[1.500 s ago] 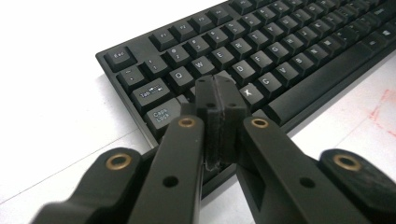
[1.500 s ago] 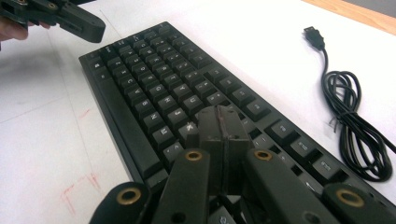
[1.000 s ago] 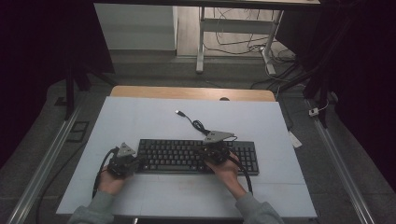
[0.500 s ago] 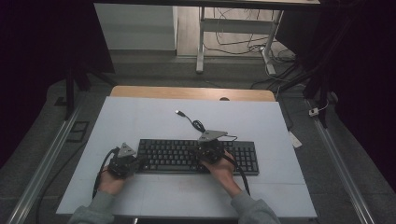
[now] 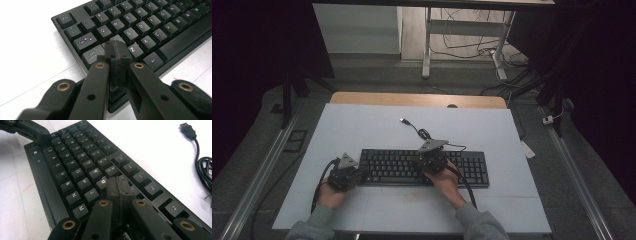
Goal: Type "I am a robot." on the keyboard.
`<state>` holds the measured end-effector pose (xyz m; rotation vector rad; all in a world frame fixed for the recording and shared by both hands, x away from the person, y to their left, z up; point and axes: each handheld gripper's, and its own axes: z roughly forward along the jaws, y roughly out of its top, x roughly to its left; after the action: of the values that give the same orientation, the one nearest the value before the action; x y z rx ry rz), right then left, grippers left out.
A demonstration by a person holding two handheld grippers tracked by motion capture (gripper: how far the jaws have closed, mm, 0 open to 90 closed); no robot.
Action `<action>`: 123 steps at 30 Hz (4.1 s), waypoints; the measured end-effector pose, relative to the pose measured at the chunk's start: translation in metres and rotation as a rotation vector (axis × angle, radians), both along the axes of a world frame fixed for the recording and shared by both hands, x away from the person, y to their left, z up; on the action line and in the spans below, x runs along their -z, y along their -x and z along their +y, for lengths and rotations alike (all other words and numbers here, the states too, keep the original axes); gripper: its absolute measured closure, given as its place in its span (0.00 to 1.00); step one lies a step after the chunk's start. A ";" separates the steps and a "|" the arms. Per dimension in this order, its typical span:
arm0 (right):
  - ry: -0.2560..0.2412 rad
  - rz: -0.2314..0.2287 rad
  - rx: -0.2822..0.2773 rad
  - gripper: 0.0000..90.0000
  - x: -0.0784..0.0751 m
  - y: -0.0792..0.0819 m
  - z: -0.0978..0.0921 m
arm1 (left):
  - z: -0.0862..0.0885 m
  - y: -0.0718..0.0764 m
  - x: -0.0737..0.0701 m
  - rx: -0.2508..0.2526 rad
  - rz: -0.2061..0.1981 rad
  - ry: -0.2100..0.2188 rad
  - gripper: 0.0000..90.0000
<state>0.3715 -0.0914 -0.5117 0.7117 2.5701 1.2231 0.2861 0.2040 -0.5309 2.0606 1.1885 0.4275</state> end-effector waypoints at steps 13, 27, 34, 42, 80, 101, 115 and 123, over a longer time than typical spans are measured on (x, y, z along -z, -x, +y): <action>0.027 -0.014 -0.011 0.99 0.004 -0.005 0.008 | -0.003 0.000 0.002 0.008 0.007 -0.005 0.98; 0.053 -0.003 -0.007 1.00 0.007 -0.006 0.010 | -0.002 0.000 0.002 0.007 0.009 -0.004 0.98; 0.000 -0.033 -0.007 1.00 -0.002 -0.004 0.005 | -0.001 0.001 -0.001 -0.003 -0.007 -0.003 0.98; -0.013 -0.032 -0.012 1.00 -0.010 0.000 -0.009 | 0.001 0.004 -0.006 -0.005 -0.035 0.023 0.98; -0.082 -0.028 0.092 0.64 -0.016 0.026 -0.099 | 0.004 0.006 -0.015 0.009 -0.051 0.063 0.47; -0.076 -0.020 0.095 0.63 -0.014 0.025 -0.100 | -0.028 -0.006 -0.041 0.130 -0.021 0.047 0.51; -0.072 -0.020 0.089 0.63 -0.013 0.026 -0.098 | -0.050 -0.009 -0.032 0.248 0.014 0.034 0.73; -0.064 -0.021 0.090 0.63 -0.013 0.027 -0.098 | -0.055 -0.009 -0.030 0.277 0.023 0.024 0.93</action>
<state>0.3447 -0.1898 -0.4990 0.8134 2.4635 1.2823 0.2953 0.1488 -0.5011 2.1747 0.8976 0.2558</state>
